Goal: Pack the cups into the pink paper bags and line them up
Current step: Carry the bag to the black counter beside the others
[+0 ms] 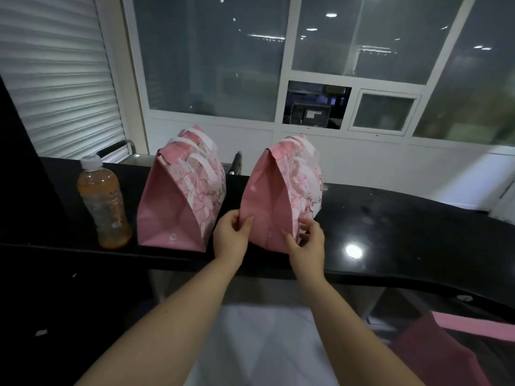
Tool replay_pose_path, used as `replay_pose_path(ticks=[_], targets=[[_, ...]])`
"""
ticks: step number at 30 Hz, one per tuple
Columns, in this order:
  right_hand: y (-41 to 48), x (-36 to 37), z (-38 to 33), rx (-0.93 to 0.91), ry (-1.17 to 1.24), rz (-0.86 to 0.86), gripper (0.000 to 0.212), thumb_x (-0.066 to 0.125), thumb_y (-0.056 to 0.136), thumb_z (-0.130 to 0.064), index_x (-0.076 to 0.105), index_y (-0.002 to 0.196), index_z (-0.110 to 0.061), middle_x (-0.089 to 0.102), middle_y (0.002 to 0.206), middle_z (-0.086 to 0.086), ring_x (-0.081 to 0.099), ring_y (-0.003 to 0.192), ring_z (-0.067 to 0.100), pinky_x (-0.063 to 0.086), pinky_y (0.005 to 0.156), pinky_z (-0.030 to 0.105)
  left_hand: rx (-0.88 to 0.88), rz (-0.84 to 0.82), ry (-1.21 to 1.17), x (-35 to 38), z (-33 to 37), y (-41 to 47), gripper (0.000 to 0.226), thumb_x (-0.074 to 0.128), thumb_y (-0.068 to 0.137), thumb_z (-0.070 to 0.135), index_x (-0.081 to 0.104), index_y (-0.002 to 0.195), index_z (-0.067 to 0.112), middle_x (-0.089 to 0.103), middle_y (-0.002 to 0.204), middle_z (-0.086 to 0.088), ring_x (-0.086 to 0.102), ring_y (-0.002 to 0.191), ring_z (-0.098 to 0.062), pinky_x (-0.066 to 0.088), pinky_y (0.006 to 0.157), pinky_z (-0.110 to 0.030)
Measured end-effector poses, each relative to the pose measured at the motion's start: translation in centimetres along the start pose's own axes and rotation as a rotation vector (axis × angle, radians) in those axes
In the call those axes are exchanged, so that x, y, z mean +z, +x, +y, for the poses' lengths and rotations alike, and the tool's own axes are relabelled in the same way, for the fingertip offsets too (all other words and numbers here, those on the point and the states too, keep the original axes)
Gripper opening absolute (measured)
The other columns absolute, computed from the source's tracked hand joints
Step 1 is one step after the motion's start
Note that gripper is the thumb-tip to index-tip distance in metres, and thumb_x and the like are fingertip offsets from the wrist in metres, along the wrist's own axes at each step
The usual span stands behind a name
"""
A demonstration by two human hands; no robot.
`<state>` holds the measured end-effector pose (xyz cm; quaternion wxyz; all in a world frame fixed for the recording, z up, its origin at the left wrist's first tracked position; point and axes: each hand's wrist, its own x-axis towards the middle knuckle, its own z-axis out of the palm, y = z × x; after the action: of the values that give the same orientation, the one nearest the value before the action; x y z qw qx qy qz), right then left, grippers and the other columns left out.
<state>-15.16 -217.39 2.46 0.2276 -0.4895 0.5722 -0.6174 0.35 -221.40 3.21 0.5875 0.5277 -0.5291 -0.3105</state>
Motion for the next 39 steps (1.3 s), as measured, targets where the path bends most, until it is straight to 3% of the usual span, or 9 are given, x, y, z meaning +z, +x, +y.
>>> replay_pose_path(ticks=[4, 7, 11, 15, 22, 26, 30, 36, 39], targets=[[0.5, -0.3, 0.4, 0.038, 0.021, -0.092, 0.018, 0.069, 0.088, -0.029, 0.057, 0.097, -0.039, 0.063, 0.108, -0.005, 0.063, 0.092, 0.006, 0.056, 0.076, 0.028, 0.073, 0.064, 0.002, -0.8, -0.9, -1.5, 0.024, 0.078, 0.080, 0.025, 0.057, 0.068, 0.027, 0.061, 0.066, 0.010, 0.055, 0.060, -0.001, 0.045, 0.058, -0.017], [0.4, 0.1, 0.6, 0.039, -0.032, -0.121, 0.015, 0.069, 0.088, -0.030, 0.058, 0.093, -0.039, 0.065, 0.097, -0.012, 0.063, 0.084, 0.000, 0.053, 0.072, 0.026, 0.138, 0.077, 0.079, -1.7, -1.2, -2.4, 0.029, 0.077, 0.080, 0.020, 0.051, 0.068, 0.020, 0.056, 0.065, 0.004, 0.051, 0.059, -0.008, 0.044, 0.056, -0.023], [-0.3, 0.9, 0.6, 0.013, -0.105, -0.159, 0.022, 0.069, 0.086, -0.025, 0.056, 0.087, -0.042, 0.064, 0.088, -0.025, 0.060, 0.080, -0.008, 0.045, 0.064, 0.021, 0.146, 0.050, 0.191, -3.0, -1.9, -3.4, 0.022, 0.076, 0.080, 0.011, 0.056, 0.088, 0.018, 0.061, 0.085, -0.002, 0.059, 0.076, -0.014, 0.049, 0.067, -0.028], [-0.8, 1.4, 0.0, -0.015, -0.145, -0.217, 0.028, 0.070, 0.085, -0.023, 0.056, 0.083, -0.047, 0.062, 0.089, -0.031, 0.058, 0.083, -0.013, 0.045, 0.063, 0.017, 0.138, 0.118, 0.255, -4.3, -2.0, -3.9, 0.030, 0.074, 0.080, 0.006, 0.054, 0.090, 0.025, 0.062, 0.090, -0.001, 0.056, 0.076, -0.006, 0.048, 0.070, -0.025], [-1.5, 2.7, -0.5, -0.037, -0.275, -0.278, 0.014, 0.066, 0.088, -0.023, 0.055, 0.083, -0.031, 0.062, 0.089, -0.009, 0.061, 0.079, 0.009, 0.056, 0.070, 0.035, 0.042, 0.245, 0.359, -5.8, -1.3, -3.8, 0.023, 0.075, 0.080, 0.016, 0.057, 0.086, 0.028, 0.065, 0.086, 0.005, 0.060, 0.072, -0.014, 0.042, 0.061, -0.026], [-1.3, 2.3, -2.4, -0.066, -0.212, -0.268, 0.020, 0.069, 0.083, -0.027, 0.053, 0.088, -0.040, 0.060, 0.092, -0.015, 0.059, 0.079, 0.000, 0.055, 0.066, 0.027, 0.144, 0.262, 0.263, -5.6, 0.5, -4.0, 0.026, 0.072, 0.085, 0.016, 0.063, 0.108, 0.021, 0.064, 0.099, 0.003, 0.060, 0.087, -0.013, 0.052, 0.075, -0.030], [-0.1, 2.8, -6.4, -0.164, -0.124, -0.190, 0.018, 0.066, 0.077, -0.044, 0.050, 0.086, -0.042, 0.059, 0.086, -0.017, 0.056, 0.077, -0.007, 0.043, 0.054, 0.016, 0.279, 0.184, 0.238, -4.8, 4.5, -1.6, 0.038, 0.069, 0.089, 0.023, 0.062, 0.125, 0.013, 0.065, 0.116, -0.003, 0.061, 0.106, -0.017, 0.050, 0.092, -0.033], [1.5, 4.0, -9.9, -0.164, -0.193, -0.131, 0.011, 0.061, 0.087, -0.030, 0.052, 0.093, -0.035, 0.060, 0.087, -0.014, 0.060, 0.073, 0.007, 0.051, 0.060, 0.030, 0.285, 0.184, 0.366, -4.0, 8.2, 0.8, 0.008, 0.067, 0.084, 0.014, 0.062, 0.087, 0.020, 0.060, 0.080, 0.009, 0.054, 0.074, -0.011, 0.029, 0.060, -0.014], [2.0, 3.7, -10.0, -0.159, -0.261, -0.128, 0.016, 0.053, 0.089, -0.015, 0.054, 0.087, -0.031, 0.060, 0.082, -0.009, 0.059, 0.071, 0.015, 0.043, 0.057, 0.028, 0.270, 0.161, 0.411, -4.5, 8.3, 1.1, 0.020, 0.064, 0.085, 0.010, 0.052, 0.078, 0.024, 0.054, 0.073, 0.013, 0.051, 0.070, -0.010, 0.026, 0.054, -0.012]])
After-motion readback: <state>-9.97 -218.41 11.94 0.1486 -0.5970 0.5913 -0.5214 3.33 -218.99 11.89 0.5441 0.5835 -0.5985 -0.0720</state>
